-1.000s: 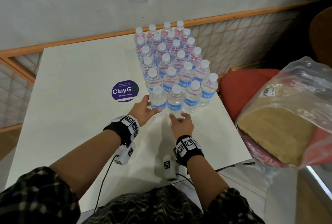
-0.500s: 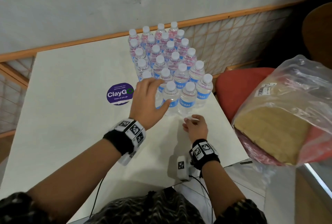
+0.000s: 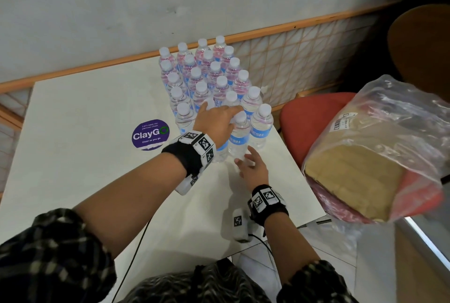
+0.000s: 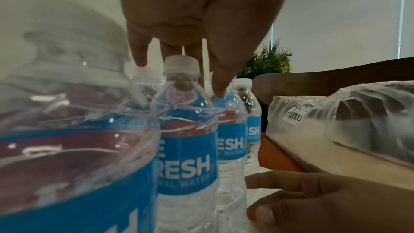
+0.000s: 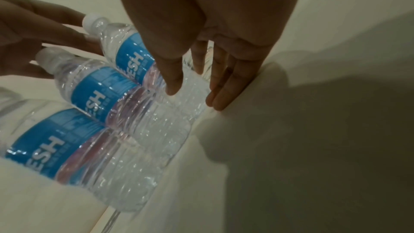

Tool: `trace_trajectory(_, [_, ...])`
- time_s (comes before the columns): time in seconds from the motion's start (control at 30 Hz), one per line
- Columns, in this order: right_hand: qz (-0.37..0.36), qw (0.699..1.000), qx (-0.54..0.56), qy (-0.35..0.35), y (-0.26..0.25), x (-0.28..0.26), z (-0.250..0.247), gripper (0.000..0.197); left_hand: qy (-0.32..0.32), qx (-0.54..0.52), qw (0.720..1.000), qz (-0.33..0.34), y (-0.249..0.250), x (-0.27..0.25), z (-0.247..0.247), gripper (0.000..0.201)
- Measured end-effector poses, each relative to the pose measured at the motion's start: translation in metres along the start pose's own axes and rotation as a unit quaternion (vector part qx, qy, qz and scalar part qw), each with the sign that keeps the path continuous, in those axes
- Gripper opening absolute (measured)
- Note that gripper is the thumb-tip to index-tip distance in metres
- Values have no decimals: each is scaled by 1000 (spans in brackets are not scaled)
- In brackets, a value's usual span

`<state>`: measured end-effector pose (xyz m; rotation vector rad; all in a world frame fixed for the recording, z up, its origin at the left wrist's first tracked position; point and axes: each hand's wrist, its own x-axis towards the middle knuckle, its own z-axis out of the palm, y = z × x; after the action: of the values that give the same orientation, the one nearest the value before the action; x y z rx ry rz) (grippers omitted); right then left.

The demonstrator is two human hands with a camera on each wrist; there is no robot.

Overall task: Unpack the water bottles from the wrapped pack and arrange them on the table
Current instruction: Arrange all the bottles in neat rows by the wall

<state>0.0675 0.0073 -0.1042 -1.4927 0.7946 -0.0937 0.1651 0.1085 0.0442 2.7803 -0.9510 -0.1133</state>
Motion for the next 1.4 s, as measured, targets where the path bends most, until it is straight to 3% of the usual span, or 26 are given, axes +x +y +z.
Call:
trace_trajectory(0.1, [3, 996, 64, 64, 3, 6, -12, 41, 0, 2, 1000, 15, -3, -1, 3, 57])
trace_trajectory(0.2, [-18, 987, 83, 133, 4, 17, -27, 45, 5, -9, 999, 42, -6, -1, 6, 59])
trace_trajectory(0.33, [-40, 994, 54, 87, -8, 27, -32, 58, -2, -21, 999, 45, -13, 0, 11, 55])
trace_trajectory(0.43, [-43, 996, 29, 72, -14, 35, -31, 55, -4, -30, 999, 37, -11, 1, 11, 55])
trace_trajectory(0.93, [-46, 996, 17, 76, -14, 46, -26, 52, 20, -45, 999, 13, -5, 4, 11, 51])
trace_trajectory(1.2, [-41, 994, -27, 94, -21, 41, -24, 54, 3, -38, 999, 25, -7, 3, 8, 54])
trace_trajectory(1.33, [-42, 992, -67, 99, -16, 31, -26, 45, 53, -86, 992, 72, -22, -10, -4, 64])
trace_trajectory(1.4, [-61, 991, -95, 67, -14, 23, -24, 35, 63, -94, 992, 54, -37, -20, -8, 67])
